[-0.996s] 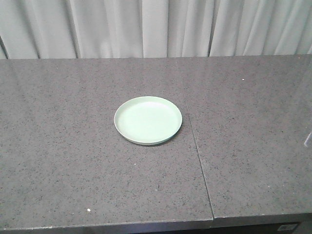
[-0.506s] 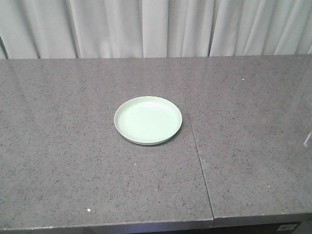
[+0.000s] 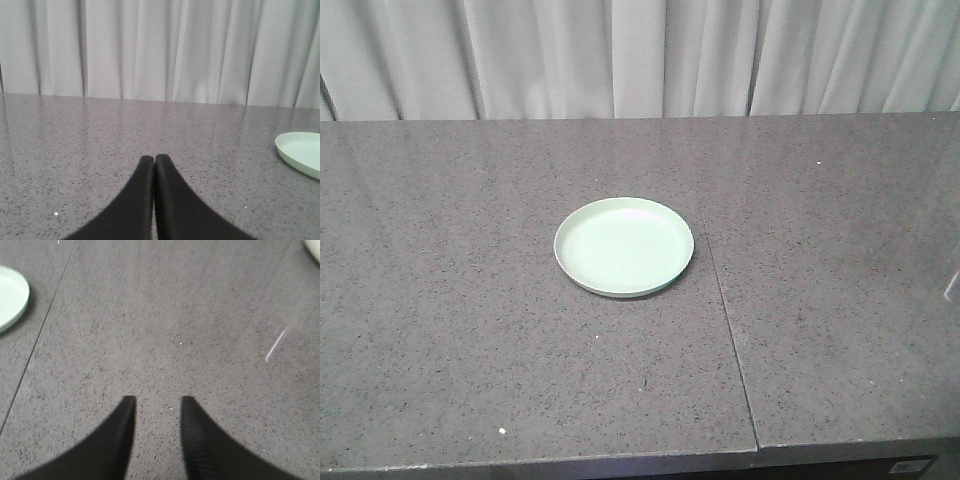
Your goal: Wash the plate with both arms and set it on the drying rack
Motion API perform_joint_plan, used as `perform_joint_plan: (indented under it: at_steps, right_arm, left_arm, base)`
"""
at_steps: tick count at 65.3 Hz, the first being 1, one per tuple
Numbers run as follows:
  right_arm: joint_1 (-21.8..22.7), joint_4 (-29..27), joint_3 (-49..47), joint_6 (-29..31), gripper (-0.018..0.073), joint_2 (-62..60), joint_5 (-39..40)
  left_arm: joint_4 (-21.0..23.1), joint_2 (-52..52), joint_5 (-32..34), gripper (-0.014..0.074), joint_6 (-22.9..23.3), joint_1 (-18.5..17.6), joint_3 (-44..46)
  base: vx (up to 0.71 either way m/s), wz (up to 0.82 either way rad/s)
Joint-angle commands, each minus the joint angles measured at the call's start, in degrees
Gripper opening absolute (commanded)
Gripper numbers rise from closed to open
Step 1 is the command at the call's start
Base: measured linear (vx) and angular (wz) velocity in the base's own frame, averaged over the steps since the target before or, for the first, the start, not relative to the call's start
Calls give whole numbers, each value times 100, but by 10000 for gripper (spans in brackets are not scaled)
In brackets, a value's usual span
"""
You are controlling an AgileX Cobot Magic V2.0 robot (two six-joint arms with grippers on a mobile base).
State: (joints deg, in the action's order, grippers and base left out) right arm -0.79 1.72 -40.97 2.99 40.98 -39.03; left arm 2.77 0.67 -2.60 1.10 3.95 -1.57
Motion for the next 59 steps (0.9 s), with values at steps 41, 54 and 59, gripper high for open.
perform_joint_plan:
  at_steps: [41, 54, 59]
  right_arm:
    - [-1140, -1175, -2641, 1919, 480, 3308, -746]
    - [-1431, -1257, -3373, 1891, 480, 4172, -874]
    - [-1449, -1425, -3662, 1803, 480, 4521, -937]
  left_arm:
    - [14, 78, 437, -6, 41, -33, 152]
    - [14, 78, 437, -6, 41, -33, 152]
    - [14, 78, 437, -6, 41, -33, 152]
  base:
    - [0, 0]
    - [0, 0]
    - [0, 0]
